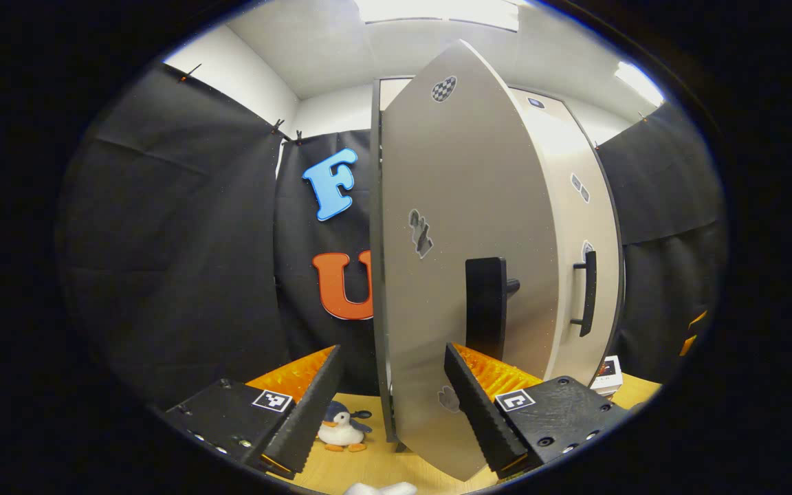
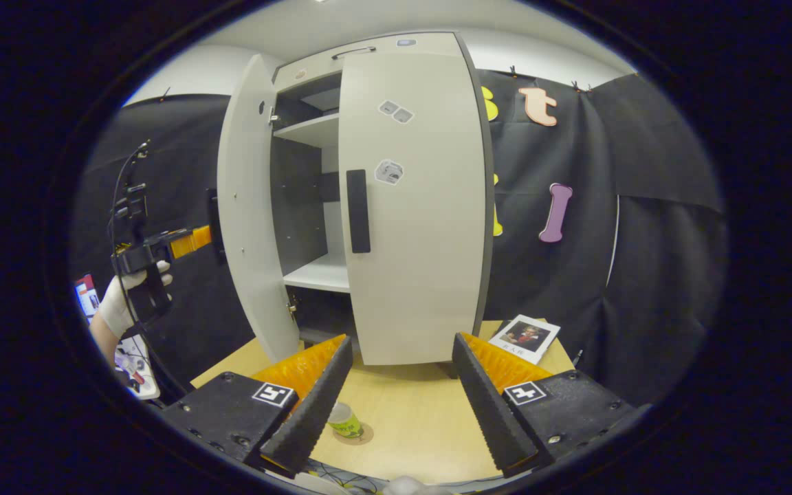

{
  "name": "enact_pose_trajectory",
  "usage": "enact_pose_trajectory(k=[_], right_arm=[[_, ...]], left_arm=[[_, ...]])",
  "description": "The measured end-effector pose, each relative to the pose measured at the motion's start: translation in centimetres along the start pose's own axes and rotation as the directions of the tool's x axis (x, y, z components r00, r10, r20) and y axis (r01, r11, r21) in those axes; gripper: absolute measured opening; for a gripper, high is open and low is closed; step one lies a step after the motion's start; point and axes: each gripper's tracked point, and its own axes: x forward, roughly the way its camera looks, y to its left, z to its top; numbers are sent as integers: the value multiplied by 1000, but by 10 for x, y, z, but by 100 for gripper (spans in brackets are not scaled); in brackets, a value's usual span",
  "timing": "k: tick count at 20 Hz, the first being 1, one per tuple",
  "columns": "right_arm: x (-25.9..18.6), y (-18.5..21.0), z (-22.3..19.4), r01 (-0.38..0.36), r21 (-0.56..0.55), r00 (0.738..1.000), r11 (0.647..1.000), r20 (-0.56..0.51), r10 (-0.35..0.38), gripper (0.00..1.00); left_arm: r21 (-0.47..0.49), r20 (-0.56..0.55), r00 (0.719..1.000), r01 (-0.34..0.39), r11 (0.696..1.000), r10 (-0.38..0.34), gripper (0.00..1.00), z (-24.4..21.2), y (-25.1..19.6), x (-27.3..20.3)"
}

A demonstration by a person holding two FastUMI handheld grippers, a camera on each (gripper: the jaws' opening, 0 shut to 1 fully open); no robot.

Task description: Grasp the bottle in the cabinet with the left hand and place it on the coaster, then close the right door with the right hand and the left door with the left hand.

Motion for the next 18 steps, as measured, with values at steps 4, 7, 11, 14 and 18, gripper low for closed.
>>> enact_pose_trajectory(k=[4,7,11,14,18], right_arm=[[-2,-1,5,17,7,1000,1000,14,-17,96],[-5,4,7,21,12,1000,1000,23,-22,96],[-9,2,15,36,5,998,999,50,-36,96],[-12,4,20,46,14,997,999,65,-47,96],[-14,4,22,59,34,995,998,79,-62,96]], left_arm=[[-3,-33,999,21,1000,-22,93,-8,-13,-2],[12,-51,998,40,999,-40,95,-12,-26,-8],[10,-59,996,68,998,-68,95,-9,-39,-19],[-7,-69,994,85,996,-85,95,-7,-48,-31],[-25,-89,994,69,997,-71,95,-4,-51,-50]])
